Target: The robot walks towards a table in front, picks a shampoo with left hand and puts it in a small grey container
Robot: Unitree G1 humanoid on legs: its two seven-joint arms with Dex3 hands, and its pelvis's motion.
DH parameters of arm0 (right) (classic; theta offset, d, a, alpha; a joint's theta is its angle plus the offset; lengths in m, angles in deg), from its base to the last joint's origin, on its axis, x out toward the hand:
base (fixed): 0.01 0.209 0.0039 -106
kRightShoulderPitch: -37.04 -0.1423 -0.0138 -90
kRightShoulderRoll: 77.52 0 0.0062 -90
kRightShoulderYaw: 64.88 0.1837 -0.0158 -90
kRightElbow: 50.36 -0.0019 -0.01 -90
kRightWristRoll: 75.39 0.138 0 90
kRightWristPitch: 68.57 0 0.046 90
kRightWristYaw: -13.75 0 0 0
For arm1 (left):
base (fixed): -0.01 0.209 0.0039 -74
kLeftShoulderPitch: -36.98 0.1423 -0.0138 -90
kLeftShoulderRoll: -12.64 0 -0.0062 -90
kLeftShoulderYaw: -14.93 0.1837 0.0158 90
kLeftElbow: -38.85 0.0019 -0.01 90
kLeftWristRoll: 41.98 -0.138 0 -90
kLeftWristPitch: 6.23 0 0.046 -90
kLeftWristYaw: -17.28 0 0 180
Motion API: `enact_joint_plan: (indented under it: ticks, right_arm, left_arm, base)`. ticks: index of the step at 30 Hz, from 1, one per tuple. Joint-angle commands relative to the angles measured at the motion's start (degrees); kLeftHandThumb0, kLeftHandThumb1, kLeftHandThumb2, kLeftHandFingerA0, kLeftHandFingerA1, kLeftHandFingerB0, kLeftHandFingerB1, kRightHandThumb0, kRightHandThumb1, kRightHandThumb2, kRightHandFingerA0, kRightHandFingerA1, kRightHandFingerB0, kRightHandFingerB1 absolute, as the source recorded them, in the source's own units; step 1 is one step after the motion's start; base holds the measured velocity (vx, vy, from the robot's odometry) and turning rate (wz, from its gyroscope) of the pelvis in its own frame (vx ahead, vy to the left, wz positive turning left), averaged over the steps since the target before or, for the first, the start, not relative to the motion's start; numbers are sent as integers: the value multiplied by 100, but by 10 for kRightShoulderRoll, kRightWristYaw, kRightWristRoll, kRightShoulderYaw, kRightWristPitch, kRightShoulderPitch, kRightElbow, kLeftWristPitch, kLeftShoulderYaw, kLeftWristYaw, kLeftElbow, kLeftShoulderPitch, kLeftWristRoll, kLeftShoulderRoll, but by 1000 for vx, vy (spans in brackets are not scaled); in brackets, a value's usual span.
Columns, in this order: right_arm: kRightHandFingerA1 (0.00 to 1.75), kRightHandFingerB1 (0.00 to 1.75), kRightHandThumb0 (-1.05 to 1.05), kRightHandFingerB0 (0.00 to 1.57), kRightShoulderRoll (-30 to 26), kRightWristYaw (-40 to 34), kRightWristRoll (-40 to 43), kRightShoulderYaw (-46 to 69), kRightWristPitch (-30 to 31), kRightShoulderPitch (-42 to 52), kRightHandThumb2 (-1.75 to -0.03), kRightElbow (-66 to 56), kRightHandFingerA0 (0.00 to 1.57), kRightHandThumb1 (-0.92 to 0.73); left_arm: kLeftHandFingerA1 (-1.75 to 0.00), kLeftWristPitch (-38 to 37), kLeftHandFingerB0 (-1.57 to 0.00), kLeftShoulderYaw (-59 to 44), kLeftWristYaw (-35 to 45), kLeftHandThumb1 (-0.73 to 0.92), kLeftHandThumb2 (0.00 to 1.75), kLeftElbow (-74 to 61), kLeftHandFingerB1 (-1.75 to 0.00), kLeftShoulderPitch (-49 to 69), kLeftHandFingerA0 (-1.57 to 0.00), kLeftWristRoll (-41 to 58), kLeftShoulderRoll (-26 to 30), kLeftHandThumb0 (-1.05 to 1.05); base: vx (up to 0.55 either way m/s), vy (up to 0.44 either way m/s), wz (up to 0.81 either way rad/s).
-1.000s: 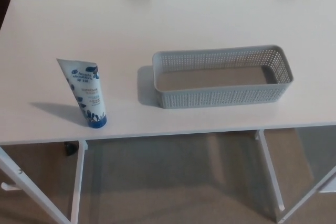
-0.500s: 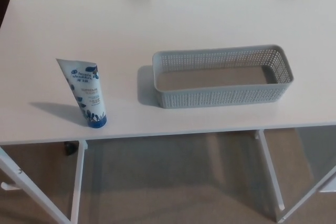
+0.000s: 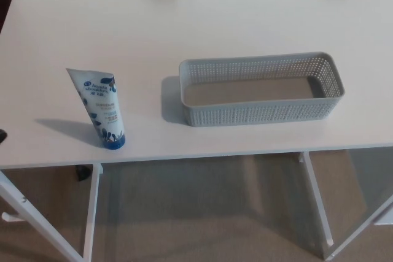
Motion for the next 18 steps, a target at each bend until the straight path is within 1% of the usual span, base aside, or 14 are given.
enact_joint_plan:
  ticks: [1,4,6,8,10,12,16,18]
  right_arm:
    - [48,41,-22,50,-6,-3,-4,0,-11,6,-61,0,68,-71]
    - [49,42,-25,50,-7,1,-3,1,-13,10,-60,-2,69,-68]
    - [49,42,-25,51,-7,-2,-5,0,-12,10,-59,-2,70,-66]
    - [50,41,-25,51,-7,-1,-6,0,-13,9,-59,2,71,-65]
    - [50,41,-26,51,-6,0,-3,3,-9,7,-59,2,71,-66]
    - [49,42,-22,50,-6,1,-6,3,-14,6,-61,3,67,-71]
    - [48,41,-21,49,-6,8,-5,4,-15,7,-61,1,67,-71]
    - [48,41,-20,50,-6,4,-8,2,-13,4,-61,1,66,-72]
  left_arm:
    - [-20,33,0,10,-20,31,66,1,-12,2,0,-23,-18,-44]
    - [-22,26,0,22,-22,31,68,-1,-13,4,0,-36,-29,-46]
    - [-22,27,0,33,-28,32,67,-7,-12,3,0,-45,-37,-46]
    - [-23,36,0,41,-34,31,67,-16,-15,2,0,-47,-46,-44]
    - [-22,43,0,44,-36,31,67,-19,-15,-1,0,-48,-52,-44]
    - [-23,50,0,54,-37,30,67,-22,-15,-10,0,-51,-61,-44]
    - [-26,58,0,66,-43,30,67,-28,-17,-14,0,-56,-78,-42]
    - [-26,57,0,75,-49,31,68,-31,-16,-14,-1,-65,-86,-45]
  base:
    - [0,0,0]
    - [0,0,0]
    - [0,0,0]
    - [0,0,0]
    - [0,0,0]
    - [0,0,0]
    - [0,0,0]
    - [0,0,0]
